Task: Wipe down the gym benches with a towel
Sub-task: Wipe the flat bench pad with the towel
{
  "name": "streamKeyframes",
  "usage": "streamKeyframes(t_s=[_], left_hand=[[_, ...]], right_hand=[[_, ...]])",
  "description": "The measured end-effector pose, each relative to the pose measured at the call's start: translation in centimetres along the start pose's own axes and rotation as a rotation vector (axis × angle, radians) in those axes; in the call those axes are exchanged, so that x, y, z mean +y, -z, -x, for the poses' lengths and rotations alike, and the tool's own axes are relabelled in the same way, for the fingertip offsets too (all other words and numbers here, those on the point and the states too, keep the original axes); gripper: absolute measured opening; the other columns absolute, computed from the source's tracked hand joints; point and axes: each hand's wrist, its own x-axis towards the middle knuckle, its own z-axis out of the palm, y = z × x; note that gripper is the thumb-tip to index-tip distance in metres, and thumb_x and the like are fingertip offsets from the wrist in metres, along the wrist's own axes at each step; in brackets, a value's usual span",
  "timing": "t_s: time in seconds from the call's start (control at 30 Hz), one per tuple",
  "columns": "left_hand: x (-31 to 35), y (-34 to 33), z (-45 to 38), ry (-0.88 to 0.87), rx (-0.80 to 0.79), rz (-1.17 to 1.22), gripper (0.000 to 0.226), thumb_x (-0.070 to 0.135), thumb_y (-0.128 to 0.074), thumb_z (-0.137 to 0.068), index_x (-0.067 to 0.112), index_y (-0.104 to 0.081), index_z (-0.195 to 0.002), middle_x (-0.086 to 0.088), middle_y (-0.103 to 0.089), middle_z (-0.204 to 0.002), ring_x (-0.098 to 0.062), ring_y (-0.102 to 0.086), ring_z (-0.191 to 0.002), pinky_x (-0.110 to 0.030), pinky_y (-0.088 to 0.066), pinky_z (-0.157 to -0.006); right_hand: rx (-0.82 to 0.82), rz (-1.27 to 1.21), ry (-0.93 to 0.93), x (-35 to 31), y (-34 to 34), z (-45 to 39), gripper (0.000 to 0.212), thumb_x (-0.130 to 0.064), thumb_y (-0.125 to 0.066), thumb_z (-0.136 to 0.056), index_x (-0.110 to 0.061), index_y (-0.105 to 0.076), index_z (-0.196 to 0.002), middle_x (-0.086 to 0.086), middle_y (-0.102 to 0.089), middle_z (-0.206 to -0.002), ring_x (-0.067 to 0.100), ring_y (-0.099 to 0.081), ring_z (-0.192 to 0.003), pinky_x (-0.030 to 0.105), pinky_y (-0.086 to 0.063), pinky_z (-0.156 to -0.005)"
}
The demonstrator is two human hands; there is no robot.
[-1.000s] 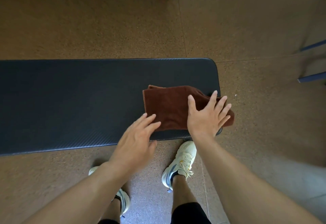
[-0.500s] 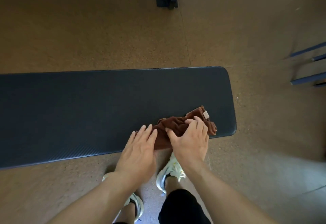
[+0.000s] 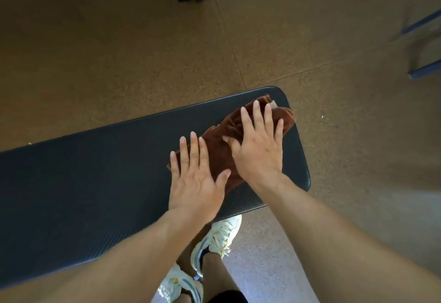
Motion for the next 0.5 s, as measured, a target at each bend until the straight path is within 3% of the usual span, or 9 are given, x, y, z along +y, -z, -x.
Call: streamKeyframes(t_s=[0.13, 0.27, 0.37, 0.43, 0.5], left_hand=[[1.9, 0.5, -4.2, -0.061, -0.034, -0.052, 0.091, 0.067, -0.014, -0.099, 0.009, 0.032, -0.152, -0.009, 0.040, -0.161, -0.026, 0.040, -0.146, -0.049, 0.019, -0.122], [0.9, -0.2, -4.8, -0.152, -0.096, -0.082, 0.094, 0.074, -0.005, -0.093, 0.012, 0.044, -0.145, -0.004, 0.051, -0.154, -0.026, 0.047, -0.142, -0.052, 0.024, -0.119], [-0.9, 0.3, -5.3, -0.297, -0.093, -0.178, 0.097, 0.077, -0.008, -0.093, 0.012, 0.037, -0.149, -0.005, 0.045, -0.158, -0.026, 0.042, -0.146, -0.052, 0.019, -0.121], [-2.0, 0.7, -5.7, -0.399, -0.068, -0.237, 0.096, 0.076, -0.011, -0.095, 0.012, 0.031, -0.153, -0.006, 0.037, -0.162, -0.026, 0.037, -0.149, -0.053, 0.014, -0.124], [-2.9, 0.9, -5.8, -0.481, -0.059, -0.276, 0.093, 0.073, -0.011, -0.097, 0.011, 0.026, -0.156, -0.007, 0.032, -0.165, -0.026, 0.034, -0.150, -0.054, 0.008, -0.126]], right_hand=[[0.020, -0.011, -0.045, 3.3, 1.3, -2.2, 0.079, -0.066, -0.044, -0.101, -0.028, -0.020, -0.166, 0.005, -0.001, -0.177, 0.024, 0.013, -0.162, 0.059, 0.004, -0.129], [0.109, -0.080, -0.110, 4.7, -0.3, 3.1, 0.074, -0.066, -0.034, -0.105, -0.025, -0.023, -0.166, 0.003, -0.015, -0.175, 0.022, -0.003, -0.163, 0.055, -0.012, -0.130], [0.092, -0.033, -0.165, 4.2, -0.9, 7.5, 0.073, -0.066, -0.029, -0.105, -0.023, -0.030, -0.164, 0.004, -0.029, -0.171, 0.024, -0.020, -0.160, 0.052, -0.017, -0.129], [0.085, 0.029, -0.168, 4.1, -0.2, 7.6, 0.074, -0.067, -0.027, -0.104, -0.021, -0.039, -0.161, 0.006, -0.039, -0.167, 0.025, -0.027, -0.158, 0.054, -0.015, -0.129], [0.038, 0.051, -0.172, 4.0, 0.9, 5.6, 0.080, -0.071, -0.024, -0.103, -0.018, -0.037, -0.161, 0.009, -0.032, -0.170, 0.024, -0.017, -0.161, 0.054, -0.004, -0.131]])
